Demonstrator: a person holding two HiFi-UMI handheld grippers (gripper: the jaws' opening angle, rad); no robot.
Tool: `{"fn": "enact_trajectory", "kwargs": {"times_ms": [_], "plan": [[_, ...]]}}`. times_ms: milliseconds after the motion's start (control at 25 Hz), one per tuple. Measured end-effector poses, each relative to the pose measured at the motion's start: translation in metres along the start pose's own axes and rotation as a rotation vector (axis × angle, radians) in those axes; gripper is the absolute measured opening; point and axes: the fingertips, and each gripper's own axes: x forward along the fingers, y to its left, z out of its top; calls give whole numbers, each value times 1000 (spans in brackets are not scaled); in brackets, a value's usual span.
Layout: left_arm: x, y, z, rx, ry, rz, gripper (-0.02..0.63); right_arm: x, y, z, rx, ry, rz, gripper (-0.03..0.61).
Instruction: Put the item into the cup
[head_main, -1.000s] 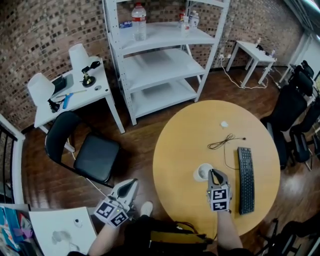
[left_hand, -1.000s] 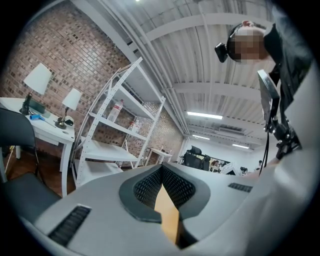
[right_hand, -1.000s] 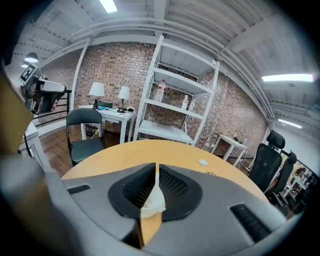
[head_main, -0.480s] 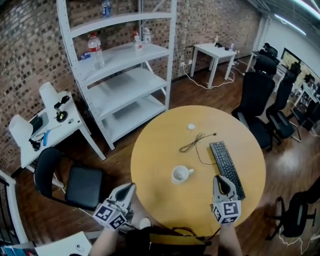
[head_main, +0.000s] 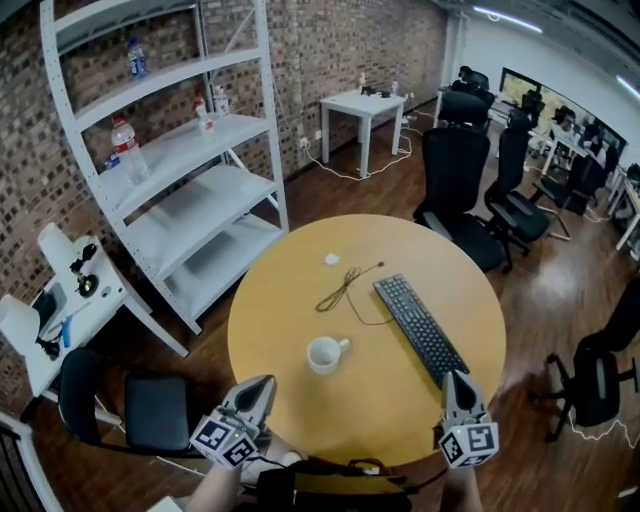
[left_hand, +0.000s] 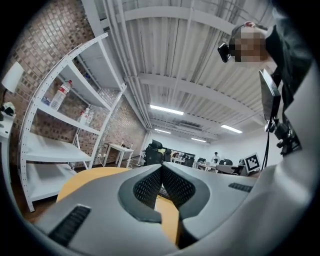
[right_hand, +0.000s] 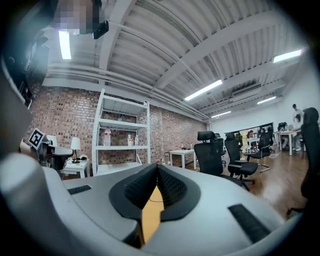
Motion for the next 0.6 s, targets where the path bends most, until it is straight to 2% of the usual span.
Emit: {"fn": "enact_trajectory", "kwargs": {"times_ms": [160,280,600], "plan": [[6,-5,-4,-15,9,-19,3,-3,-9,-6,23,24,-12,6],[4,-4,0,-8,-5,-2,3,2,-5,-5,22,32,-1,5],[-5,7,-7,-20,5,28,3,28,21,5,-20,19,80,3]]}}
